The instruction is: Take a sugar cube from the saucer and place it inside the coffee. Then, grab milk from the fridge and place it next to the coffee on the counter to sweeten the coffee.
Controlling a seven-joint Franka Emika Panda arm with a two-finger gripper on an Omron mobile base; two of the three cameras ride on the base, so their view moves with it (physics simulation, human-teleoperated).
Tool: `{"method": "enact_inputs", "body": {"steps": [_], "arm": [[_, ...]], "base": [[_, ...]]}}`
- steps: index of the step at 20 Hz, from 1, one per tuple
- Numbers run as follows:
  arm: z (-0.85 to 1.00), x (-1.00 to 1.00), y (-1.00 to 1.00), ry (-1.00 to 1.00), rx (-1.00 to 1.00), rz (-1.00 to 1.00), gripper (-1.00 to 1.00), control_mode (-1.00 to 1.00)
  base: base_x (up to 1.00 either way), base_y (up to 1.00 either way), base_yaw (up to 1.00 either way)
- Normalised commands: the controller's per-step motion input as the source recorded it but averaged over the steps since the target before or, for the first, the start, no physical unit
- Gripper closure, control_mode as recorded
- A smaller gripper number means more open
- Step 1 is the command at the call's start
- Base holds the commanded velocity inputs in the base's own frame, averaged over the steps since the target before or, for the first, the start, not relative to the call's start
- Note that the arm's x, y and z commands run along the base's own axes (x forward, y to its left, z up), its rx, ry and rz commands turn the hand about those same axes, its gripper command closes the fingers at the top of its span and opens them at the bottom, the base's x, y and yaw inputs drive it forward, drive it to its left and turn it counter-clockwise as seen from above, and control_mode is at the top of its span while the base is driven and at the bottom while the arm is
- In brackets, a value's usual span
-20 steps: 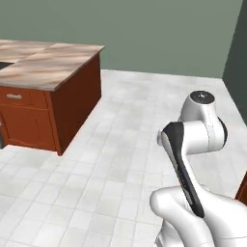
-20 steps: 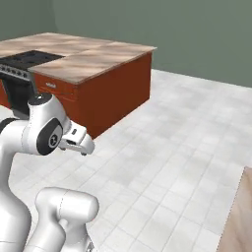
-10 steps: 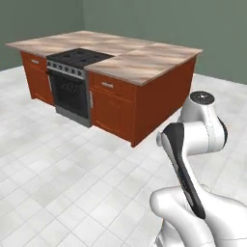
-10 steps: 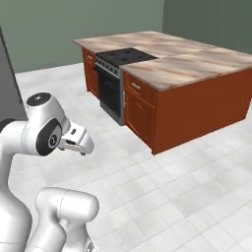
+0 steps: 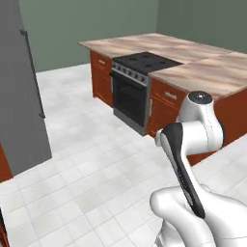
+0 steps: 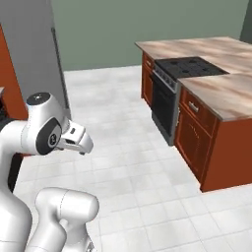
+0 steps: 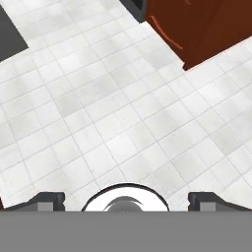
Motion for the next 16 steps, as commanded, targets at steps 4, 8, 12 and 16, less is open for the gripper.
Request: {"method": "enact_inputs", "body": {"steps": [4, 8, 12, 16], "arm": [[0.00, 0.00, 0.00, 0.00, 0.00, 0.00, -1.00, 1.00], [0.00, 0.00, 0.00, 0.00, 0.00, 0.00, -1.00, 1.00], [0.00, 0.00, 0.00, 0.00, 0.00, 0.00, -1.00, 1.00], [0.00, 0.00, 0.00, 0.00, 0.00, 0.00, -1.00, 1.00]], "base": [[1.00, 0.00, 0.43], [1.00, -0.18, 0.25], [1.00, -0.53, 0.05], [1.00, -0.66, 0.06]]}}
